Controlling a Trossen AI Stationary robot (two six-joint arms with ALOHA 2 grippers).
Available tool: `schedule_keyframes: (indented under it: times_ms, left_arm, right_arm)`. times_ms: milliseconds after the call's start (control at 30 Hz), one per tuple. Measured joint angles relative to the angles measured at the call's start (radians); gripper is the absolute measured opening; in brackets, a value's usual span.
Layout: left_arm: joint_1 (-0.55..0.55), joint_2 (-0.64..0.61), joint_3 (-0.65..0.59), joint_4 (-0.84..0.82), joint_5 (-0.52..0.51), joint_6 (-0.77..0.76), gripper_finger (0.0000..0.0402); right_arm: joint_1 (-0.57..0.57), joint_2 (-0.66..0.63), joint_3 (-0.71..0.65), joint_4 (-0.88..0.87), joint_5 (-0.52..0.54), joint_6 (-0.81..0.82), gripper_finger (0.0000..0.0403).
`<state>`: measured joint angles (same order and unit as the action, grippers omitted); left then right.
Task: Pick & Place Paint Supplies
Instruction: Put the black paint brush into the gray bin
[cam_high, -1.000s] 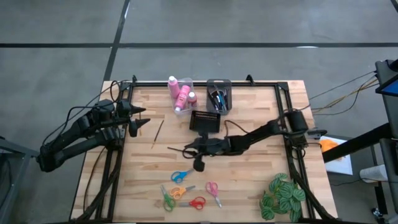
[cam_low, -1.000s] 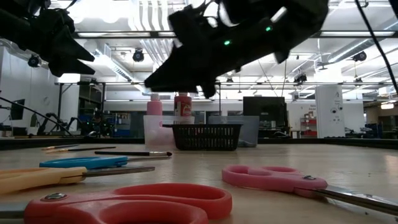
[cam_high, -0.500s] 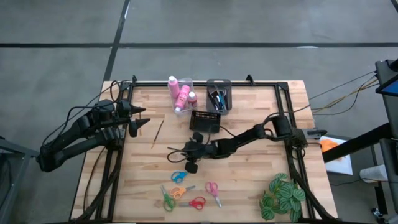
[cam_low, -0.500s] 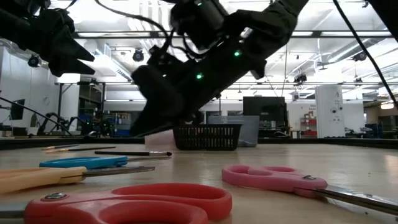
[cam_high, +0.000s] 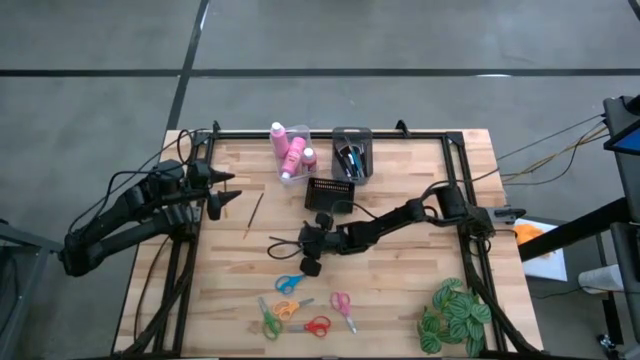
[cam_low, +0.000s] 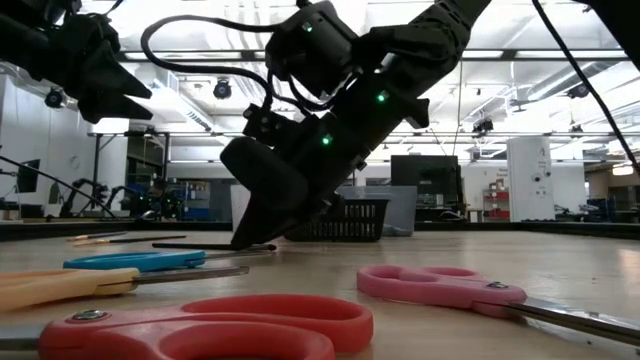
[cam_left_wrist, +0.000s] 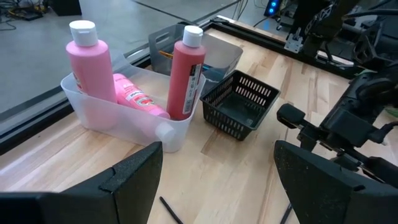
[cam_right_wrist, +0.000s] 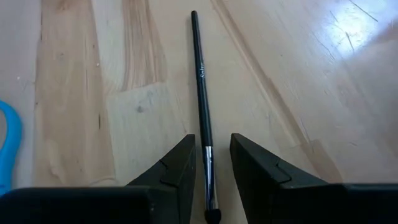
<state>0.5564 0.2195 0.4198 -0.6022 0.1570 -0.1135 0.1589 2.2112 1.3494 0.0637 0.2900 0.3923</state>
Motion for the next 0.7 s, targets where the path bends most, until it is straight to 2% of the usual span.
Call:
schedule_keyframes:
  times_ms: [533, 700]
  left_arm:
    - [0.0, 0.0, 0.0, 0.0, 0.0, 0.0, 0.0311]
    - [0.0, 0.0, 0.0, 0.0, 0.0, 0.0, 0.0311]
  right_arm:
    - [0.0, -0.006, 0.001, -0.097, -0.004, -0.065, 0.01]
    - [-0.001, -0.006, -0.001, -0.101, -0.051, -0.056, 0.0071]
